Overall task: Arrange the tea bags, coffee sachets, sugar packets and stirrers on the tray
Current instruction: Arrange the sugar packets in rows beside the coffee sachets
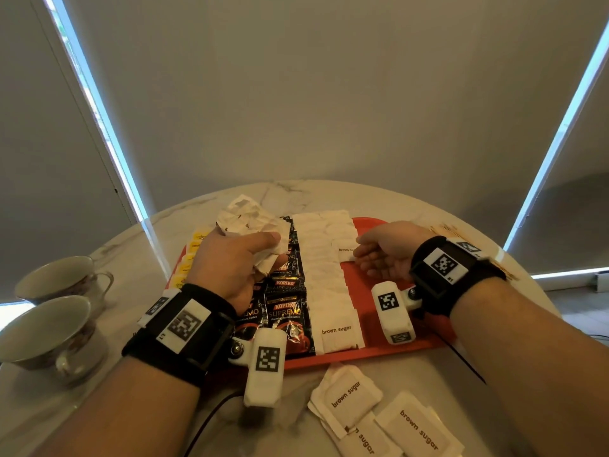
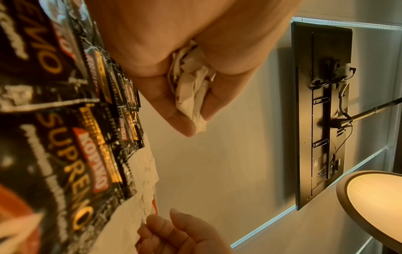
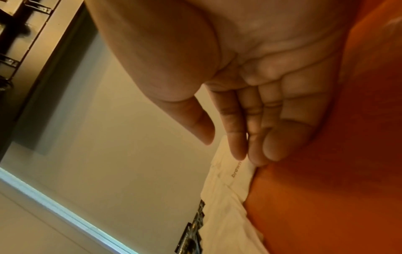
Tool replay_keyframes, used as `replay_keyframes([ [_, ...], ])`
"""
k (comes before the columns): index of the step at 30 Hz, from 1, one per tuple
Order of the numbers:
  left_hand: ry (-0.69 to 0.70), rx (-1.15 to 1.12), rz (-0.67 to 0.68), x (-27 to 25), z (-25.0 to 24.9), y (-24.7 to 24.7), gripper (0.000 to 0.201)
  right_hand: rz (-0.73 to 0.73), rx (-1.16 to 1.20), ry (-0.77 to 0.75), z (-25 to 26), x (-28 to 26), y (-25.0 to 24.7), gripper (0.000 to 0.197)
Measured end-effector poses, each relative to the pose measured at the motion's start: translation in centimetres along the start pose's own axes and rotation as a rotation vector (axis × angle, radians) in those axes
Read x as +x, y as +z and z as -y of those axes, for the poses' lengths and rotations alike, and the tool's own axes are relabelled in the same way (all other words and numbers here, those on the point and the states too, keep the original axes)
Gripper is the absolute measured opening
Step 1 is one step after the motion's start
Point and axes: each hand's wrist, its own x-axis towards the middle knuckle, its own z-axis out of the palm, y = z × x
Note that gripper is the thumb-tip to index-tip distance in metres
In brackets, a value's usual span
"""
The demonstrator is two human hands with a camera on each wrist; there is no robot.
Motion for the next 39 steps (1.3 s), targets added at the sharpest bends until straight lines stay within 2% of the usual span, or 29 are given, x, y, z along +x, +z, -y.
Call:
replay_keyframes([
  [5,-0.022,-0.007,0.013,-0.4,-0.3,0.2,0.027,0.006,0.036,-0.012,0.1,-0.5,0.5,0.025],
  [8,-0.062,-0.026,0.043,-0.6,-0.2,0.5,0.02,0.016,0.133,-0.122,0.4,-1.1,1.2,0.022],
  [10,-0.087,-0.04,0.053,-0.7,-0.1,0.8,0.024,0.093,0.206,-0.195,0.8,-2.0,2.0,0.023],
  [14,-0.061,0.045,0.118,-1.1,0.2,0.8,0.038,0.349,0.24,-0.337,1.0,-4.4,4.0,0.021],
  [16,-0.04,0.099,0.161,-1.4,0.4,0.8,0.041,0.395,0.225,-0.405,0.6,-5.0,4.7,0.029],
  [17,-0.035,0.115,0.172,-1.5,0.4,0.9,0.039,0.383,0.226,-0.428,0.3,-5.1,5.0,0.031],
  [20,-0.053,0.116,0.147,-1.6,0.4,1.1,0.03,0.331,0.299,-0.431,-0.2,-5.1,5.3,0.016],
  [22,-0.064,0.087,0.116,-1.6,0.4,1.2,0.027,0.304,0.348,-0.426,-0.3,-5.2,5.3,0.013],
  [26,-0.07,0.039,0.071,-1.7,0.1,1.3,0.028,0.198,0.354,-0.495,-0.3,-5.6,5.7,0.017],
  [30,-0.033,0.077,0.15,-1.8,0.2,1.1,0.039,0.122,0.413,-0.539,-0.3,-5.8,5.8,0.018],
  [33,-0.008,0.095,0.195,-1.7,0.3,1.0,0.044,0.139,0.43,-0.535,-0.4,-5.6,5.5,0.018],
  [37,0.02,0.094,0.138,-1.5,0.4,0.9,0.034,0.249,0.353,-0.51,-0.4,-5.4,4.9,0.009],
  [39,0.01,0.102,0.123,-1.4,0.4,0.9,0.03,0.224,0.327,-0.505,-0.3,-5.0,4.5,0.009],
])
